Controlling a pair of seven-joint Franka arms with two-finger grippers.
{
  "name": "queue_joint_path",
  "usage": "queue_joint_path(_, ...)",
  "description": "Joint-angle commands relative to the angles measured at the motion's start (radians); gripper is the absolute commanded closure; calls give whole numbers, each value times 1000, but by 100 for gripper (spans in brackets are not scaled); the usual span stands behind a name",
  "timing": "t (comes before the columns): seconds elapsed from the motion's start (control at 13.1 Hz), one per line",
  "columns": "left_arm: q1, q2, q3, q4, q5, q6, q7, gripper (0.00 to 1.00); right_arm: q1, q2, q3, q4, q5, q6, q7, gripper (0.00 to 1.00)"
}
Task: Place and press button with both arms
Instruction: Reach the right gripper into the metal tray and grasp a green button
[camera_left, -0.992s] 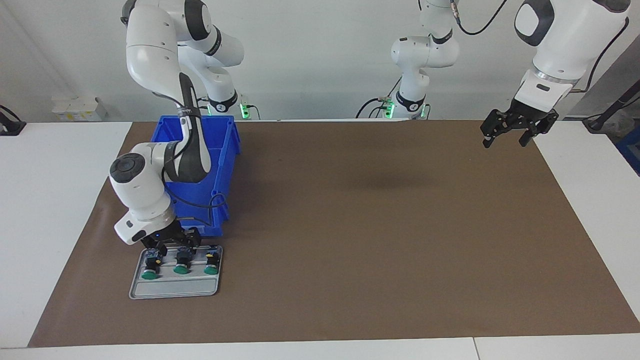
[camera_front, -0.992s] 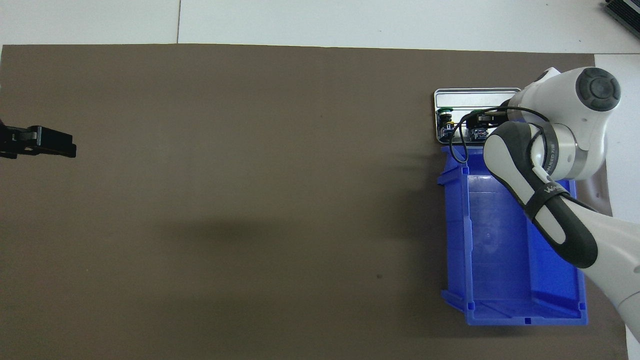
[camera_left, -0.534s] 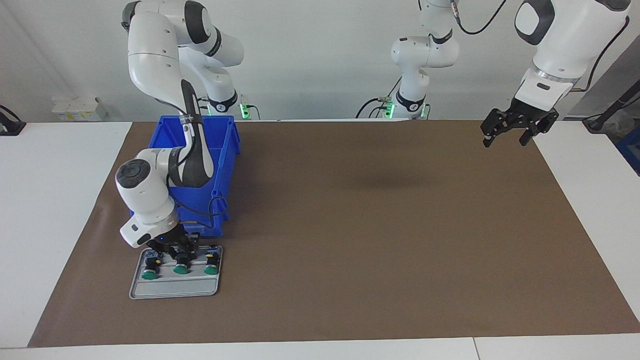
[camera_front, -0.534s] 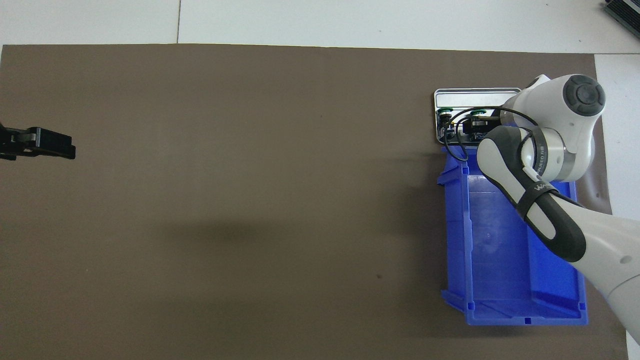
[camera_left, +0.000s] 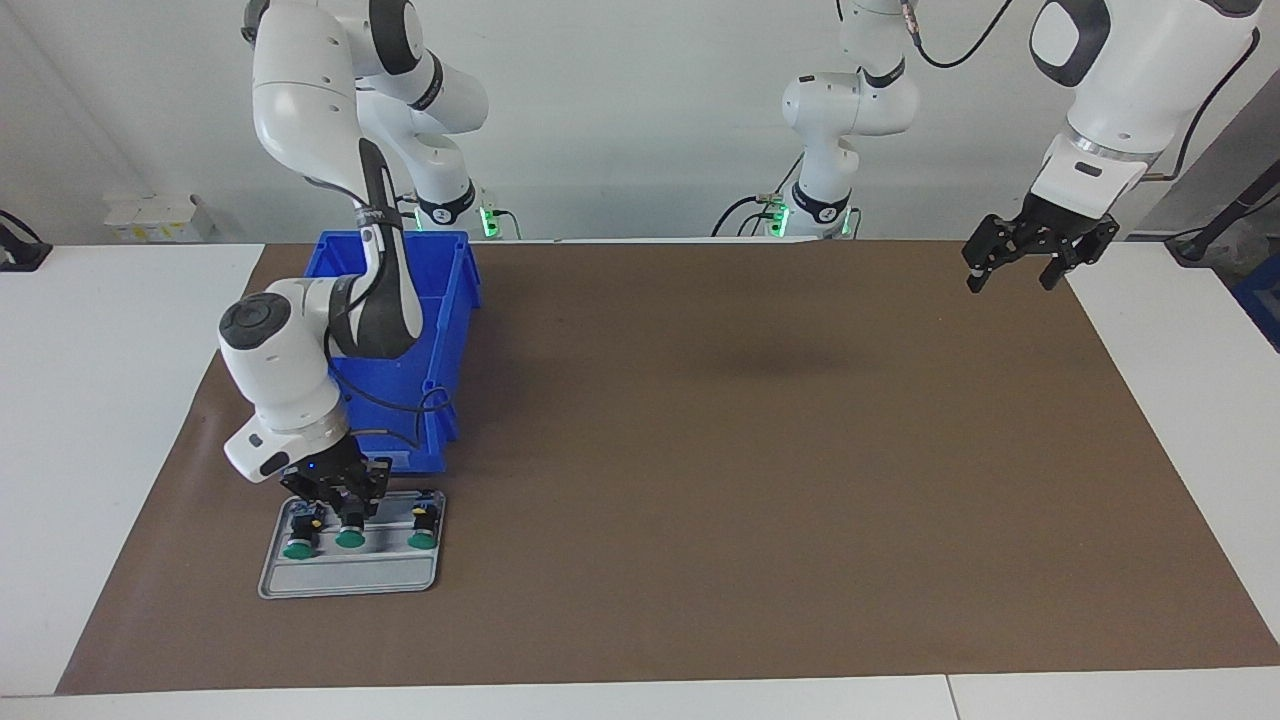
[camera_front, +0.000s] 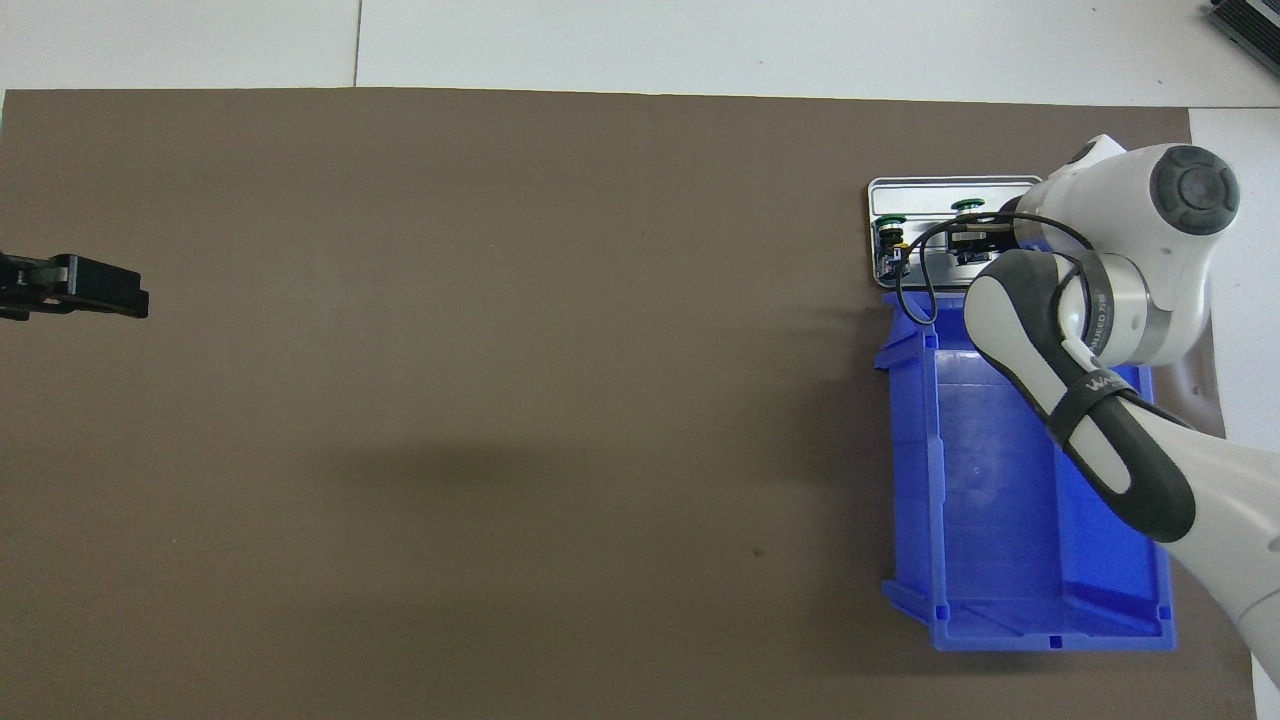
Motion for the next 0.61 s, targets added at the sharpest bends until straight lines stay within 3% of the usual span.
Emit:
queue_joint_path(0.0, 5, -18, 0, -14, -9, 6, -2, 0, 12, -84, 13, -21, 28, -76, 29, 100)
queue_joint_path(0.23, 5, -18, 0, -14, -9, 8, -4, 0, 89, -122, 30, -20, 28, -127, 130, 100)
queue_joint_path(0.53, 5, -19, 0, -17, -9, 9, -2, 0, 276, -125, 30, -14, 27, -150, 374, 100)
